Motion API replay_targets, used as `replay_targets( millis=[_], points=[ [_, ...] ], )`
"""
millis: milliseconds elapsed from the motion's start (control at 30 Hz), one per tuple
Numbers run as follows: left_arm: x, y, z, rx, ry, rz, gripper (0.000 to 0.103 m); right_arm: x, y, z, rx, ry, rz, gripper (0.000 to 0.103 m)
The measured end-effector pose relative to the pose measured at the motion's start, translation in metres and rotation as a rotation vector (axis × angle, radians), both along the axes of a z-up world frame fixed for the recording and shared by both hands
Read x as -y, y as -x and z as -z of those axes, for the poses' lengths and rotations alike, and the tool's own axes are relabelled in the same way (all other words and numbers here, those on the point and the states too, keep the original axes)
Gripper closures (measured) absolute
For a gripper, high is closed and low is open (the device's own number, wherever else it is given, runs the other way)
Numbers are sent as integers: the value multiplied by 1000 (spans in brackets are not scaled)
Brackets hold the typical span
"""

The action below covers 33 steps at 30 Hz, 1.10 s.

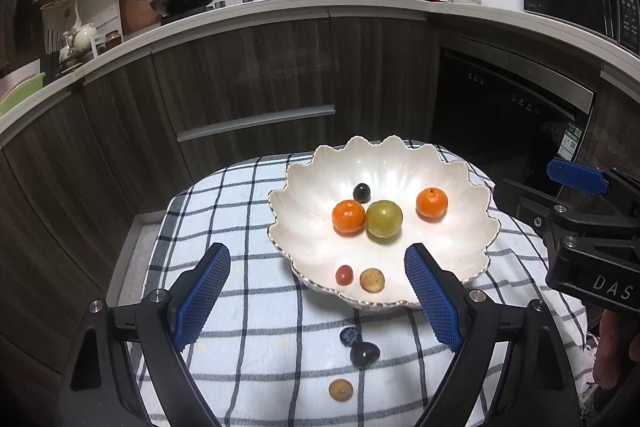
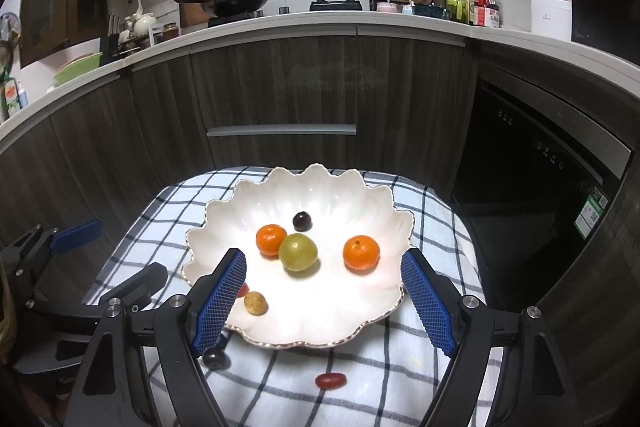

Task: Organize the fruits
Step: 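Withdraw both open tools from the bowl back over the table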

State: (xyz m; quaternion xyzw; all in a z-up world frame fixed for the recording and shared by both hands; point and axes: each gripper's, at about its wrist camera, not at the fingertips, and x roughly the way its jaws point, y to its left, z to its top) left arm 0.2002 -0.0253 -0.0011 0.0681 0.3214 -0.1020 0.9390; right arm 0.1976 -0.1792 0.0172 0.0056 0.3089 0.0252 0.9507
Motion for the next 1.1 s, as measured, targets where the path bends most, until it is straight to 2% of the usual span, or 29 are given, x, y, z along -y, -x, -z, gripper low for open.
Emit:
replay_targets(
  millis=[500, 833, 1100],
  points=[
    [-18, 31, 1, 15, 32, -51, 14, -14, 26, -2, 13, 20, -15, 22],
    [-29, 49, 15, 15, 45, -118, 14, -21, 40, 9, 8, 31, -34, 22],
    [-28, 54, 35, -32, 39, -96, 17, -27, 44, 23, -9, 52, -76, 23]
  ],
)
